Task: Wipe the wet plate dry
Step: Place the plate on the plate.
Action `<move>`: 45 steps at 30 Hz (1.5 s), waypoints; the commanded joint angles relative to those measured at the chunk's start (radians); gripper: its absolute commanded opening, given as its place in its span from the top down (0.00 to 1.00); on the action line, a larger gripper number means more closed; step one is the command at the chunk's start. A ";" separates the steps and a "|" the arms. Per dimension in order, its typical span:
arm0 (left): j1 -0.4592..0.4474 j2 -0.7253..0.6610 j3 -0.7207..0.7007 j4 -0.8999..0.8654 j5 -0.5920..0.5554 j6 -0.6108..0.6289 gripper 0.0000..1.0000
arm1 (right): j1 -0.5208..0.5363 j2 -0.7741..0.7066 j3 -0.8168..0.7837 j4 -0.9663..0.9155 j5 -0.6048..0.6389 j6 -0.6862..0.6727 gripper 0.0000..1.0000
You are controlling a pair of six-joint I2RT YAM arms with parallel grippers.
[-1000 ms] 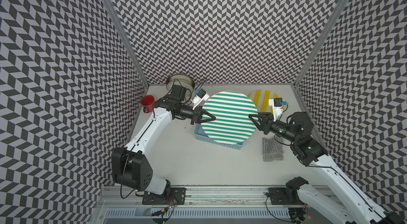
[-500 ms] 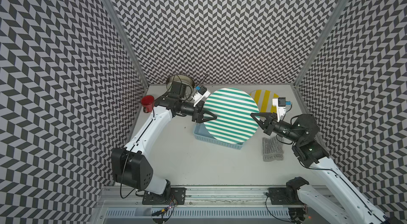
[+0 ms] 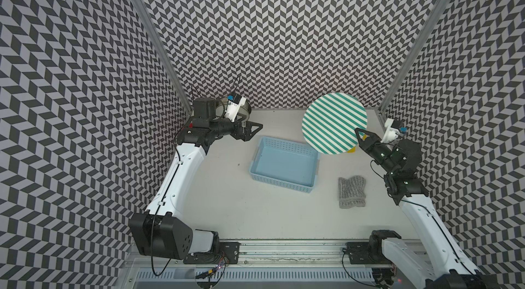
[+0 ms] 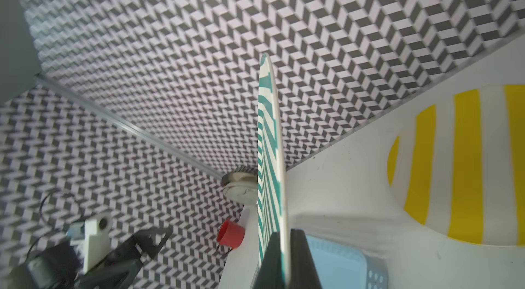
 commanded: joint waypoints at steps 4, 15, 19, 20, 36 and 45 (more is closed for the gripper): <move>0.024 -0.027 -0.124 0.037 -0.228 0.073 0.00 | -0.098 0.122 -0.034 0.240 0.036 0.156 1.00; 0.049 -0.041 -0.268 0.108 -0.244 0.060 0.00 | -0.191 0.450 -0.014 0.391 -0.044 0.162 1.00; 0.049 -0.042 -0.280 0.120 -0.235 0.051 0.00 | -0.194 0.558 0.009 0.433 -0.042 0.155 1.00; 0.049 -0.041 -0.282 0.120 -0.236 0.050 0.00 | -0.194 0.575 0.015 0.436 -0.036 0.155 1.00; 0.049 -0.040 -0.293 0.128 -0.211 0.042 0.00 | -0.200 0.860 0.126 0.477 -0.014 0.161 1.00; 0.049 -0.039 -0.296 0.128 -0.210 0.043 0.00 | -0.219 0.929 0.154 0.417 -0.016 0.140 0.66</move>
